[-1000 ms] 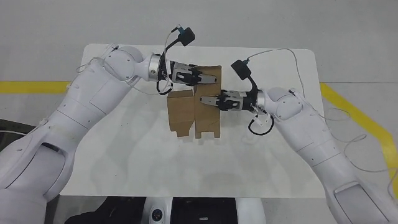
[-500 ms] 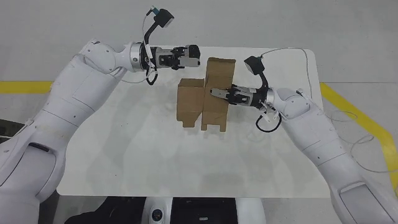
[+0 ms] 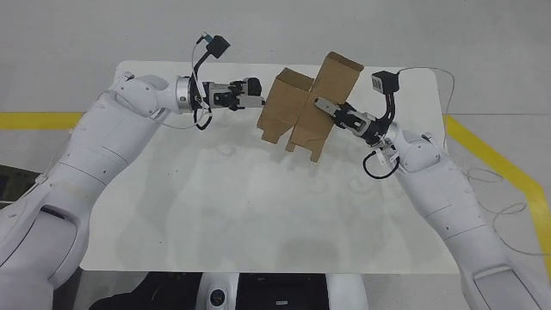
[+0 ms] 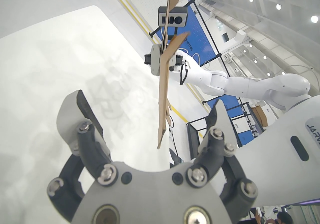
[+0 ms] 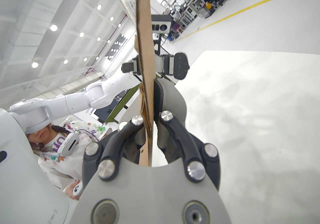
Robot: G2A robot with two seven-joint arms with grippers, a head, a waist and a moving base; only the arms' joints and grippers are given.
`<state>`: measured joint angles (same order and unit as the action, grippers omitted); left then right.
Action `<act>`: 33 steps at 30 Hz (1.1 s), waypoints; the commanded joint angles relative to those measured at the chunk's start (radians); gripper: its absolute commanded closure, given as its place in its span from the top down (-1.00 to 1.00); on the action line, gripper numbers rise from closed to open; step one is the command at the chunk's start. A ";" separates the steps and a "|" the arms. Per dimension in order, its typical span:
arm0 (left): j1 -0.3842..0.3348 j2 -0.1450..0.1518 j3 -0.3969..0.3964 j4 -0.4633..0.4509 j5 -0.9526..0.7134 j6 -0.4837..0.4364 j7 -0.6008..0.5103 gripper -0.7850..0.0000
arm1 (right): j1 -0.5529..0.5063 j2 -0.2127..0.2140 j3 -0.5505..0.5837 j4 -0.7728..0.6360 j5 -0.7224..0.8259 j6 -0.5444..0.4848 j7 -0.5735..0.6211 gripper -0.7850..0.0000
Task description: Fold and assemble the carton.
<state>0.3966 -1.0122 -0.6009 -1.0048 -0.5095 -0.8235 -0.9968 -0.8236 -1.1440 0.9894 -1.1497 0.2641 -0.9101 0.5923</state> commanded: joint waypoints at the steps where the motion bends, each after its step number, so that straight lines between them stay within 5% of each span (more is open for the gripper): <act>1: 0.008 0.001 0.004 -0.006 0.013 -0.006 0.006 1.00 | -0.007 -0.002 0.003 -0.009 -0.010 0.007 -0.028 -1.00; 11: 0.038 -0.008 -0.004 0.004 -0.053 0.027 -0.027 1.00 | -0.020 -0.015 0.004 -0.027 -0.072 0.025 -0.089 -1.00; 12: 0.040 -0.010 -0.005 0.006 -0.059 0.032 -0.031 0.74 | -0.020 -0.016 0.004 -0.026 -0.075 0.025 -0.090 -1.00; 14: 0.042 -0.015 -0.008 0.008 -0.067 0.040 -0.039 -0.21 | -0.020 -0.018 0.004 -0.025 -0.078 0.024 -0.091 -1.00; 17: 0.045 -0.022 -0.012 0.008 -0.073 0.049 -0.049 -0.91 | -0.020 -0.020 0.006 -0.023 -0.079 0.022 -0.090 -1.00; 33: 0.062 -0.039 -0.046 0.004 -0.085 0.081 -0.081 -1.00 | -0.021 -0.029 0.018 -0.022 -0.086 0.020 -0.080 -1.00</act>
<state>0.4583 -1.0511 -0.6442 -1.0012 -0.5900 -0.7463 -1.0740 -0.8444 -1.1727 1.0071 -1.1712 0.1762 -0.8898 0.5135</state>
